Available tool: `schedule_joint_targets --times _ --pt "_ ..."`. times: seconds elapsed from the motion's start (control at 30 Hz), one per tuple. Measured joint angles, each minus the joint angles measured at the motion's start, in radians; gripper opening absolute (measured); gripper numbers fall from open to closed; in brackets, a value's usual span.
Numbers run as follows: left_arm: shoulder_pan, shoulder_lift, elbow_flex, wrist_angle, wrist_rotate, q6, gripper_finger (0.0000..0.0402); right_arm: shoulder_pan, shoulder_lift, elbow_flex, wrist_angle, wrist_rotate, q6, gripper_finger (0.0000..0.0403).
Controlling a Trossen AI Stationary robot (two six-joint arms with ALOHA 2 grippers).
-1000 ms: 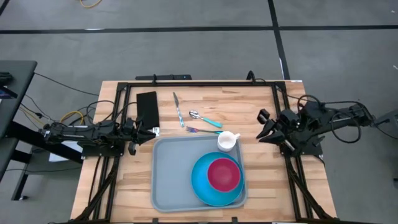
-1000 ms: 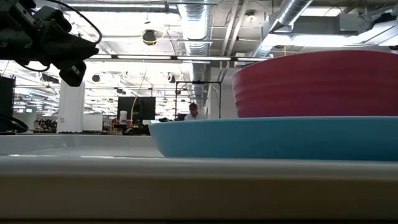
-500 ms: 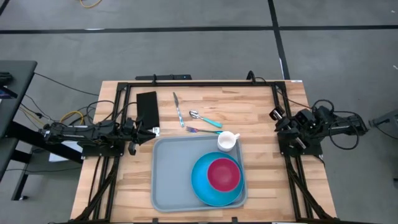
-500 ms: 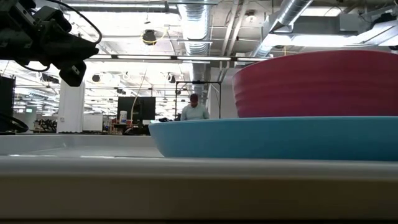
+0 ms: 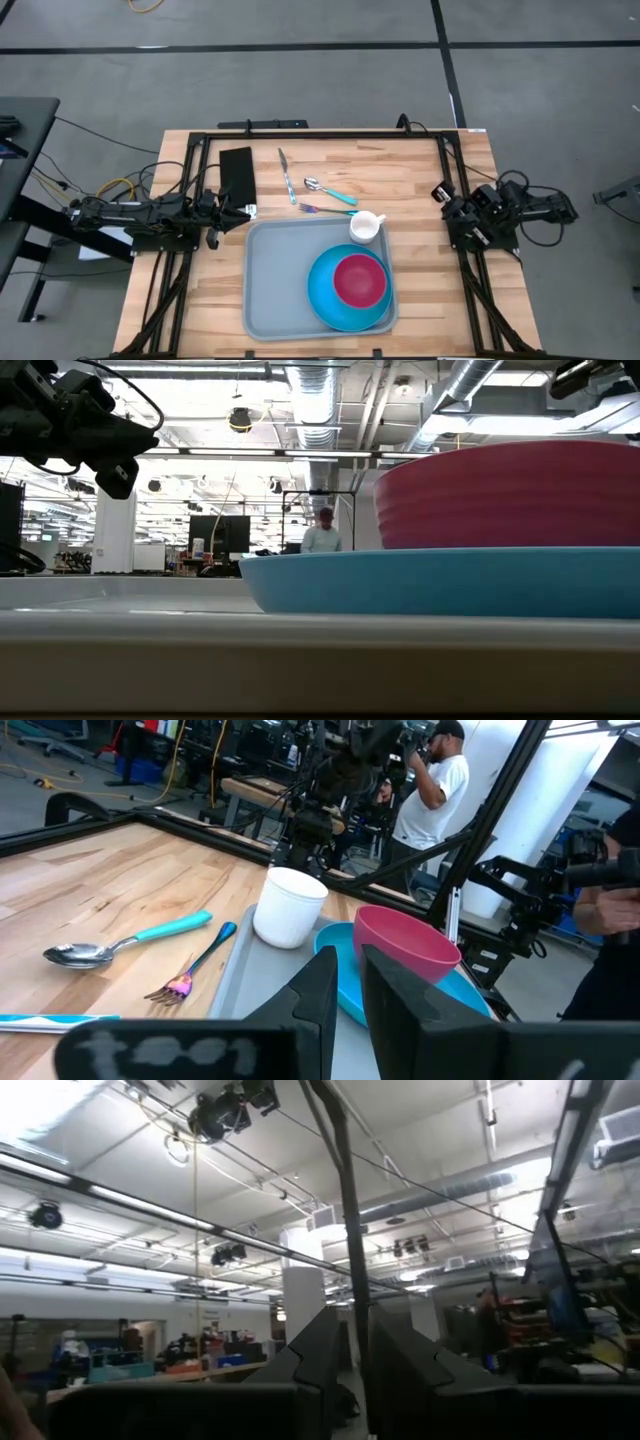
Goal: Set up tray
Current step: Put the black napkin on the gray serving tray to the left of the blue plate
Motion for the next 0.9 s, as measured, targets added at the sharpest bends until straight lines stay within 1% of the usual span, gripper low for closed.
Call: schedule_joint_targets --times 0.13,0.23,0.77,0.9 --pt "0.0 0.0 0.0 0.0 0.0 0.0 0.0036 0.0 0.0 -0.039 0.037 -0.017 0.01 0.0051" --pt "0.0 0.0 0.0 0.0 0.0 0.0 0.0036 0.0 -0.001 -0.044 0.051 -0.033 0.011 0.0051" --pt "0.0 0.0 0.0 0.0 0.0 0.0 0.0036 -0.003 0.0 -0.045 -0.192 -0.029 -0.034 0.0051" --pt "0.0 0.0 0.0 0.0 0.0 0.0 0.0036 -0.003 0.0 -0.045 -0.26 -0.001 -0.035 0.0051"
